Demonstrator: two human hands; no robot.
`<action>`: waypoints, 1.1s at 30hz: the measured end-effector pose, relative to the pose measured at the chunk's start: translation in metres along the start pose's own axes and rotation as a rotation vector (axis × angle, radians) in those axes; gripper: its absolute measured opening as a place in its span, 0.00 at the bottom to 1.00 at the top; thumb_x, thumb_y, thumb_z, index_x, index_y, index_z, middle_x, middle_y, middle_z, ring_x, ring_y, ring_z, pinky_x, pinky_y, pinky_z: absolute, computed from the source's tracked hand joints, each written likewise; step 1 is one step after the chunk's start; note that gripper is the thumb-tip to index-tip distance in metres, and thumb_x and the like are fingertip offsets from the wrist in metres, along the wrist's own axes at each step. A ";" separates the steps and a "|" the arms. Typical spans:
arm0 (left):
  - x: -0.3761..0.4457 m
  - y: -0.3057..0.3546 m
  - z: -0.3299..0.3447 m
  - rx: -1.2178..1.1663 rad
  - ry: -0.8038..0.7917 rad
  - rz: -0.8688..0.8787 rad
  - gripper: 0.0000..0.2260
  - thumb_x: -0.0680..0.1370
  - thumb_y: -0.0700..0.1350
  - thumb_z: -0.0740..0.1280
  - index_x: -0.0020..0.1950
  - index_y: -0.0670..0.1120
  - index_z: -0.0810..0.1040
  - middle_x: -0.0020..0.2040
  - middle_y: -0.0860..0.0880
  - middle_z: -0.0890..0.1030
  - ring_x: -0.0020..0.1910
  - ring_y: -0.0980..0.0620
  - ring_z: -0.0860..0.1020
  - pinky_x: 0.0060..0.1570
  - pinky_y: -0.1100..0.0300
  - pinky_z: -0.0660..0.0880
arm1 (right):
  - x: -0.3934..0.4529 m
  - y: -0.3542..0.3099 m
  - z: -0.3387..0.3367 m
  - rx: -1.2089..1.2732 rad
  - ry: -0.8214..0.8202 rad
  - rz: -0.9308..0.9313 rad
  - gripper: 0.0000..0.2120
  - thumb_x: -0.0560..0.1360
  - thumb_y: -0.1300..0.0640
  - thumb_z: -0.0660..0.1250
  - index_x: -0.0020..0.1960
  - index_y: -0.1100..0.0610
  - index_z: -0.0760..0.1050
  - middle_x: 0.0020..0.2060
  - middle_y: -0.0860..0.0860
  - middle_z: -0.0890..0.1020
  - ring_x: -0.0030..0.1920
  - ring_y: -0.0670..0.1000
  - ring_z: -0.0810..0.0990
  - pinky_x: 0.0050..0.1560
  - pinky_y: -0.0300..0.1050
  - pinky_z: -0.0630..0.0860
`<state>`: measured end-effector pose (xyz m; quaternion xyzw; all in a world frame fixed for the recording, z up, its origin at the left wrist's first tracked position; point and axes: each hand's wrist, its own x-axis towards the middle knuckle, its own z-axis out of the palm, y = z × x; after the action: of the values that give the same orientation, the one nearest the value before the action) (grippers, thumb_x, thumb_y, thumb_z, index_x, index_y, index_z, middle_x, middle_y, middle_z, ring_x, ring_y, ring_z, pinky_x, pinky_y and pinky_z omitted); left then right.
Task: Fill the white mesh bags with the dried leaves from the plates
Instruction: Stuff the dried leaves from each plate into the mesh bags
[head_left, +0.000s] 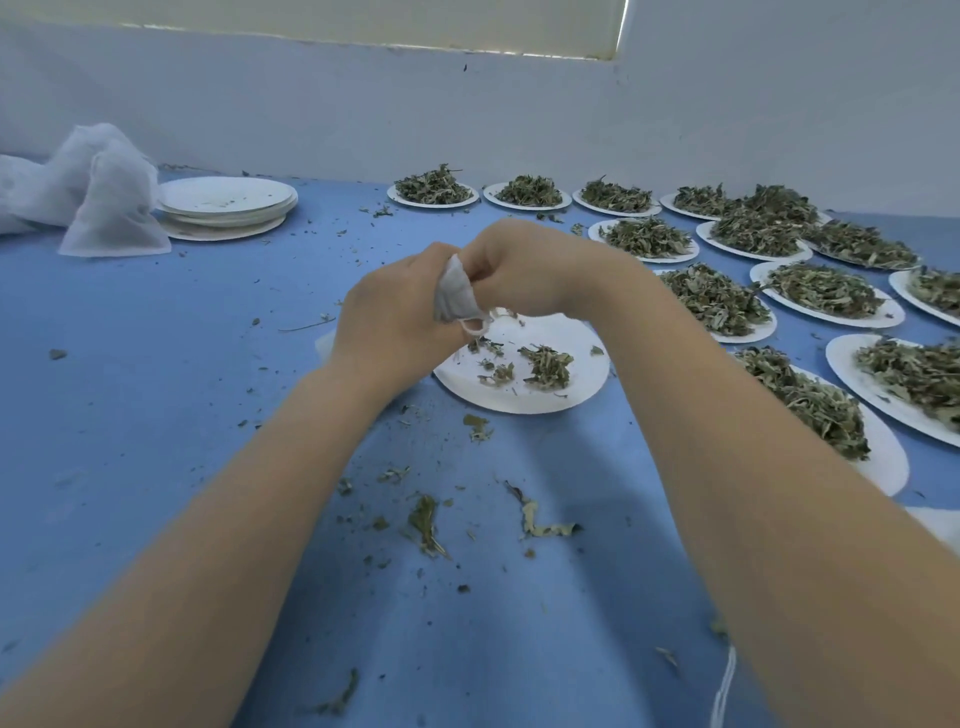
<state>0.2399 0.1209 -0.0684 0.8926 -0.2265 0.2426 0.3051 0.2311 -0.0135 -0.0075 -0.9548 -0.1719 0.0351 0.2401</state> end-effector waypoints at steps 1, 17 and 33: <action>0.000 -0.003 0.000 0.015 -0.010 -0.014 0.16 0.70 0.48 0.71 0.55 0.44 0.74 0.42 0.48 0.77 0.41 0.45 0.74 0.37 0.54 0.69 | 0.000 0.001 -0.002 0.028 -0.024 -0.010 0.10 0.74 0.63 0.63 0.38 0.54 0.80 0.31 0.52 0.76 0.30 0.47 0.66 0.30 0.38 0.63; -0.001 -0.024 -0.001 -0.026 -0.005 -0.133 0.21 0.69 0.53 0.72 0.58 0.50 0.71 0.45 0.49 0.77 0.43 0.48 0.72 0.39 0.57 0.70 | 0.026 0.069 0.016 -0.255 0.109 0.140 0.24 0.75 0.72 0.52 0.62 0.53 0.75 0.56 0.52 0.75 0.50 0.49 0.70 0.48 0.41 0.67; -0.004 -0.027 0.005 0.023 -0.058 -0.136 0.23 0.68 0.54 0.71 0.60 0.52 0.70 0.44 0.53 0.73 0.44 0.49 0.71 0.40 0.55 0.70 | 0.024 0.055 0.029 -0.400 -0.039 0.019 0.25 0.74 0.72 0.55 0.66 0.55 0.73 0.63 0.53 0.71 0.62 0.55 0.70 0.58 0.44 0.68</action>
<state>0.2532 0.1382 -0.0861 0.9161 -0.1712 0.1978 0.3039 0.2666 -0.0373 -0.0589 -0.9842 -0.1710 0.0210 0.0421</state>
